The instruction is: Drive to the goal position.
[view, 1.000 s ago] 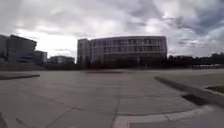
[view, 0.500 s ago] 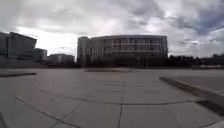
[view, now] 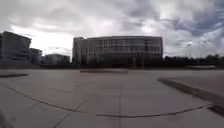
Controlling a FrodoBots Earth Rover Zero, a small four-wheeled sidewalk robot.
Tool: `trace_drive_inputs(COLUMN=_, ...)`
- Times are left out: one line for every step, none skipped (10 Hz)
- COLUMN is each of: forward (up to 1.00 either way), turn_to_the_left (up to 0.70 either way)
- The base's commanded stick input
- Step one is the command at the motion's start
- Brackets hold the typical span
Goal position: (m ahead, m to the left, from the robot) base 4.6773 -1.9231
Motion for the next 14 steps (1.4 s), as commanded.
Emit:
trace_drive_inputs(forward=1.0, turn_to_the_left=0.15)
trace_drive_inputs(forward=1.0, turn_to_the_left=-0.39)
trace_drive_inputs(forward=1.0, turn_to_the_left=-0.4)
trace_drive_inputs(forward=1.0, turn_to_the_left=-0.4)
trace_drive_inputs(forward=1.0, turn_to_the_left=-0.4)
trace_drive_inputs(forward=1.0, turn_to_the_left=-0.4)
trace_drive_inputs(forward=1.0, turn_to_the_left=-0.4)
trace_drive_inputs(forward=1.0, turn_to_the_left=-0.4)
trace_drive_inputs(forward=1.0, turn_to_the_left=-0.4)
trace_drive_inputs(forward=1.0, turn_to_the_left=-0.18)
trace_drive_inputs(forward=1.0, turn_to_the_left=0.0)
trace_drive_inputs(forward=1.0, turn_to_the_left=0.0)
trace_drive_inputs(forward=1.0, turn_to_the_left=0.0)
trace_drive_inputs(forward=1.0, turn_to_the_left=0.0)
